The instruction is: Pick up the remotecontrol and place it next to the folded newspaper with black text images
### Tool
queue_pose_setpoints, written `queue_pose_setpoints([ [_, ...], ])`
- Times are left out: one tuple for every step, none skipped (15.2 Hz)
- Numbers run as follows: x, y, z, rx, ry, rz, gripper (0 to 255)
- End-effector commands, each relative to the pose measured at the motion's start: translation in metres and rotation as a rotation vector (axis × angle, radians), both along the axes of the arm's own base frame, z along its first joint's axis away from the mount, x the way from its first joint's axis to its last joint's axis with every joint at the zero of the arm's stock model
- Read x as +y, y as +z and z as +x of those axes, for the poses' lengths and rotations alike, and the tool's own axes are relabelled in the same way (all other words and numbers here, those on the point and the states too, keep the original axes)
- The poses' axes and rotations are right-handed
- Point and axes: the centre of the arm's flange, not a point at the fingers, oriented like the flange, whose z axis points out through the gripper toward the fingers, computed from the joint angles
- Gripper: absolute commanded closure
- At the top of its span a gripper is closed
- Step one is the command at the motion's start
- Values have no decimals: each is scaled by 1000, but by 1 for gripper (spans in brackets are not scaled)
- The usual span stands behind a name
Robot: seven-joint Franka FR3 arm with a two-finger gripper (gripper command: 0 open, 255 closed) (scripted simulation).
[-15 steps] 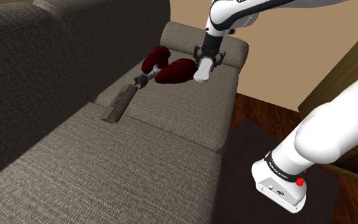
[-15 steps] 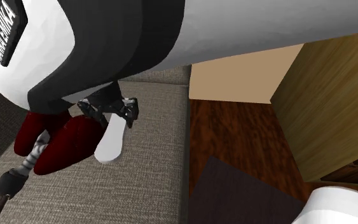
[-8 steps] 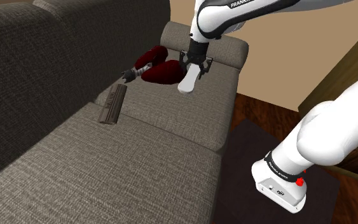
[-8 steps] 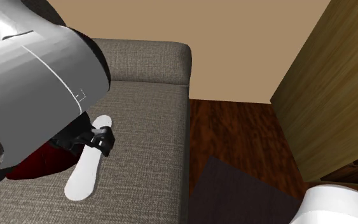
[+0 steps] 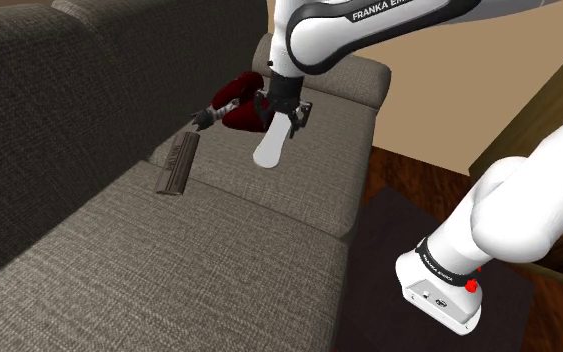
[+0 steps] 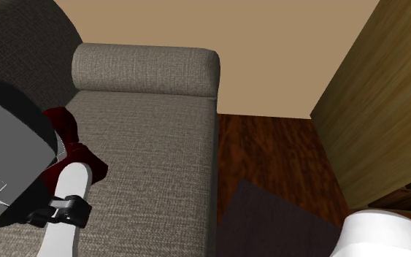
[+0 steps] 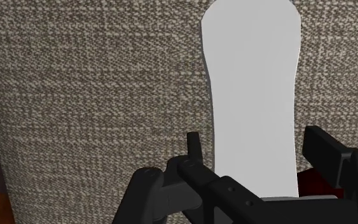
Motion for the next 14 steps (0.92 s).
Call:
queue_pose_setpoints([
  [28, 1, -2, 0, -2, 0, 255],
  [41, 1, -3, 0, -2, 0, 255],
  [54, 1, -4, 0, -2, 0, 255],
  [67, 1, -5, 0, -2, 0, 255],
  [80, 1, -6, 0, -2, 0, 255],
  [93, 1, -7, 0, -2, 0, 255],
  [107, 1, -8, 0, -2, 0, 255],
  [120, 1, -9, 0, -2, 0, 255],
  [133, 1, -10, 0, -2, 0, 255],
  [146, 1, -11, 0, -2, 0, 255],
  [159, 1, -12, 0, -2, 0, 255],
  [172, 1, -13, 0, -2, 0, 255],
  [186, 2, -14, 0, -2, 0, 255],
  [199, 2, -15, 0, -2, 0, 255],
])
